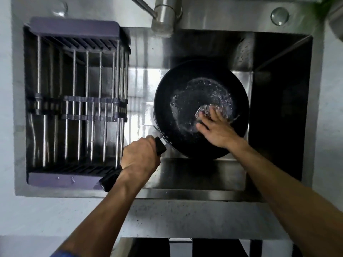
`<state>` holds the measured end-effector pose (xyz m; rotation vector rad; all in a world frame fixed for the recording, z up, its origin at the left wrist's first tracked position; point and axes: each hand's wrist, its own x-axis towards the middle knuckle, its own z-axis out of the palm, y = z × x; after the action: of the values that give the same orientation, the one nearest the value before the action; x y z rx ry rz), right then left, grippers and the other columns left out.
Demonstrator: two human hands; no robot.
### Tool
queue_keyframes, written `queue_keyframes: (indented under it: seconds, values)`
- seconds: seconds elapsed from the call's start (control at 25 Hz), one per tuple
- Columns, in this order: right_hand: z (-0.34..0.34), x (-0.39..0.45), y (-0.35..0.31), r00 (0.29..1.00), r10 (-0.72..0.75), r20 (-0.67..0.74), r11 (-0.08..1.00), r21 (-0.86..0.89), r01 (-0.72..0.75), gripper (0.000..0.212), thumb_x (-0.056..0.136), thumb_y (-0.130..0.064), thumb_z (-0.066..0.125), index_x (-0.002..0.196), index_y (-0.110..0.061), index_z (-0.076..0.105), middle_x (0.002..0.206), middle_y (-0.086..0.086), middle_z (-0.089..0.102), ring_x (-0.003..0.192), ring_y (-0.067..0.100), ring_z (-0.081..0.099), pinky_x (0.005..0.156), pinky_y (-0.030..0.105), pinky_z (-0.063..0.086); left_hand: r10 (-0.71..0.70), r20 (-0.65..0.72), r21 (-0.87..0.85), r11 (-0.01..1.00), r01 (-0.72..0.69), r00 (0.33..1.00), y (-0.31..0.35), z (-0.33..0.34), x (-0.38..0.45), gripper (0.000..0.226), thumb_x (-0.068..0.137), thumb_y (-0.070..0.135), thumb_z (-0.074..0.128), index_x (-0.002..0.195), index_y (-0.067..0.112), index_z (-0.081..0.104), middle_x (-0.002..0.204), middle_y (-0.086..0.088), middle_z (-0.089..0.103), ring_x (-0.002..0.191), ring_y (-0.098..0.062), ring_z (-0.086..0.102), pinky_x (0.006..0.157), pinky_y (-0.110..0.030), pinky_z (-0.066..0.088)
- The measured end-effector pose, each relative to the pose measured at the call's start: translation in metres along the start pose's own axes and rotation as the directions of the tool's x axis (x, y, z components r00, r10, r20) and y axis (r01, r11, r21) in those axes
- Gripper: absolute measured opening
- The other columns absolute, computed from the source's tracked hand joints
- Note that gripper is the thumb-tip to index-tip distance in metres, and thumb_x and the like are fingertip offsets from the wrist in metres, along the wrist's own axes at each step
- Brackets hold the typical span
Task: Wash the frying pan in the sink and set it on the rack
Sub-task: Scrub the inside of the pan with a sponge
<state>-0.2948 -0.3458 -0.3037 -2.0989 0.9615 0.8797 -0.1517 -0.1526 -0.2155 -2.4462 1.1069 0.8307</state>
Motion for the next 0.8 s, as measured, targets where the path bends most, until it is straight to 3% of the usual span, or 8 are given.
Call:
queue_keyframes:
  seconds: [0.16,0.24,0.36,0.48,0.52,0.64,0.68,0.8]
  values:
    - [0.016,0.015,-0.057,0.945,-0.326,0.025,0.920,0.239,0.311,0.058,0.102,-0.058,0.030,0.155,-0.045,0.011,0.166,-0.006,-0.013,0.151,0.022,-0.017,0.118,0.037,-0.008,-0.016,0.012,0.010,1.000,0.016,1.000,-0.001,0.001,0.001,0.031,0.084,0.037,0.062,0.106,0.018,0.054,0.089,-0.003,0.065,0.075,-0.023,0.062,0.056,-0.029,0.037]
    - [-0.026,0.035,-0.033,0.975,-0.220,-0.042,0.951,0.215,0.224,0.056,0.102,-0.060,0.029,0.153,-0.050,0.009,0.166,-0.009,-0.012,0.152,0.018,-0.015,0.119,0.038,-0.006,-0.034,0.039,-0.046,0.998,0.036,0.999,-0.002,-0.001,0.004,0.032,0.082,0.039,0.064,0.105,0.019,0.054,0.089,-0.001,0.064,0.070,-0.021,0.055,0.056,-0.030,0.039]
    - [0.012,-0.007,-0.010,0.995,-0.099,0.014,0.994,0.041,0.099,0.061,0.101,-0.061,0.024,0.156,-0.044,0.004,0.164,-0.008,-0.016,0.151,0.023,-0.018,0.119,0.039,-0.010,-0.009,-0.003,-0.011,1.000,0.009,1.000,-0.001,-0.002,-0.001,0.030,0.084,0.035,0.061,0.107,0.017,0.055,0.089,-0.003,0.065,0.073,-0.022,0.059,0.058,-0.030,0.038]
    - [0.021,0.012,-0.051,0.941,-0.334,0.058,0.905,0.298,0.303,0.061,0.102,-0.060,0.025,0.157,-0.041,0.007,0.166,-0.010,-0.006,0.152,0.017,-0.012,0.119,0.034,-0.013,-0.009,0.006,-0.027,1.000,0.010,1.000,0.002,-0.001,0.002,0.031,0.082,0.037,0.063,0.105,0.018,0.056,0.085,-0.003,0.064,0.072,-0.023,0.059,0.057,-0.029,0.038]
    - [-0.009,0.029,-0.047,0.953,-0.303,-0.002,0.870,0.408,0.277,0.060,0.101,-0.062,0.025,0.156,-0.045,0.008,0.166,-0.011,0.001,0.153,0.014,-0.005,0.122,0.037,-0.007,-0.023,0.025,-0.045,0.999,0.024,0.999,0.000,-0.001,0.004,0.032,0.081,0.039,0.064,0.105,0.019,0.057,0.081,-0.002,0.061,0.068,-0.022,0.055,0.056,-0.029,0.039]
    - [-0.021,0.012,0.013,0.995,-0.088,-0.055,0.937,0.334,0.101,0.061,0.100,-0.064,0.026,0.156,-0.043,0.012,0.166,-0.012,0.005,0.145,-0.002,-0.004,0.118,0.027,-0.007,-0.021,0.005,-0.038,0.999,0.022,1.000,-0.001,-0.002,0.002,0.030,0.083,0.036,0.064,0.105,0.017,0.056,0.080,-0.002,0.060,0.066,-0.021,0.050,0.057,-0.030,0.039]
    - [0.006,-0.006,0.014,0.995,-0.097,-0.030,0.962,0.254,0.101,0.063,0.100,-0.063,0.026,0.156,-0.040,0.012,0.166,-0.012,0.002,0.142,-0.005,-0.008,0.116,0.024,-0.009,-0.011,-0.016,-0.015,1.000,0.010,1.000,0.000,-0.001,0.000,0.029,0.084,0.033,0.062,0.106,0.016,0.056,0.083,-0.004,0.063,0.068,-0.023,0.053,0.058,-0.030,0.038]
    - [0.029,0.005,-0.027,0.924,-0.381,0.021,0.793,0.522,0.315,0.066,0.096,-0.066,0.030,0.154,-0.048,0.005,0.165,-0.015,0.003,0.146,-0.001,0.001,0.119,0.029,0.003,-0.010,-0.011,0.008,1.000,0.010,1.000,0.001,0.002,0.000,0.027,0.084,0.032,0.062,0.105,0.016,0.056,0.088,-0.005,0.065,0.073,-0.025,0.060,0.058,-0.031,0.036]
